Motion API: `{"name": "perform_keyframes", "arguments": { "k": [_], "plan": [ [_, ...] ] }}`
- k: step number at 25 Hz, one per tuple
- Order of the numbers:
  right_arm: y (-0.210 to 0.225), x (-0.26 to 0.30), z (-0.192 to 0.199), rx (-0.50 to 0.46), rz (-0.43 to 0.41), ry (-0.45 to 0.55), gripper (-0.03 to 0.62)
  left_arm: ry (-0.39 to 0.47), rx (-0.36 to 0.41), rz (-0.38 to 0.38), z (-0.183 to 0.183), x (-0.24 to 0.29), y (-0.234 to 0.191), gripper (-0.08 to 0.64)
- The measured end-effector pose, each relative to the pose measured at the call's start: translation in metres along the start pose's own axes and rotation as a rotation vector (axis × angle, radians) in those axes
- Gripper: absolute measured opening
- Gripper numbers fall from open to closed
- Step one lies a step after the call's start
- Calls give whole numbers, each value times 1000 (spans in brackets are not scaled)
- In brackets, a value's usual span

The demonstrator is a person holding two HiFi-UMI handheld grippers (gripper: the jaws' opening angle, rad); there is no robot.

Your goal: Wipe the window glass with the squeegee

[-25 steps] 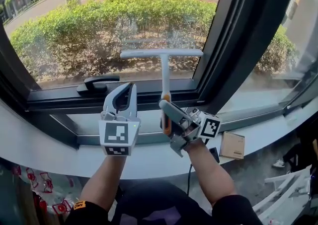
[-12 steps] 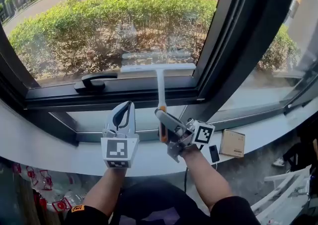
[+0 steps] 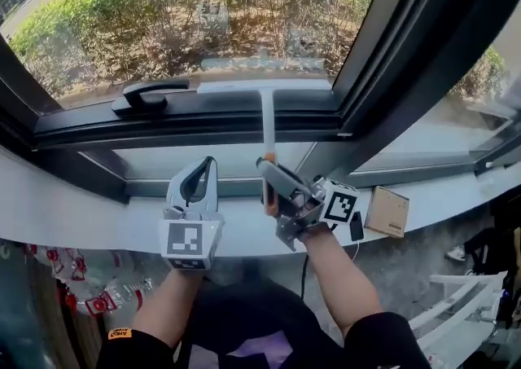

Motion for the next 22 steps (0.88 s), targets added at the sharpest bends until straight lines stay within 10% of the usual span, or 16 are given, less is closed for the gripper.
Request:
{"name": "perform_keyframes", "arguments": {
  "k": [11,22],
  "plan": [
    [-45,-67,58,-94,16,-21,46,-122,-30,-67,50,-88,-22,15],
    [-63,-158,193,-82,324,8,46,-174,-81,-3,86,-243,-17,15]
  ]
}}
Point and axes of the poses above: the fingertips, and each gripper's own axes: x forward along the fingers, y to its right, z out of its underside, the point moved 4 cm from there along -x, backward along the fingers, and after that the axes turned 10 degrees about y, right-handed, at the moved point
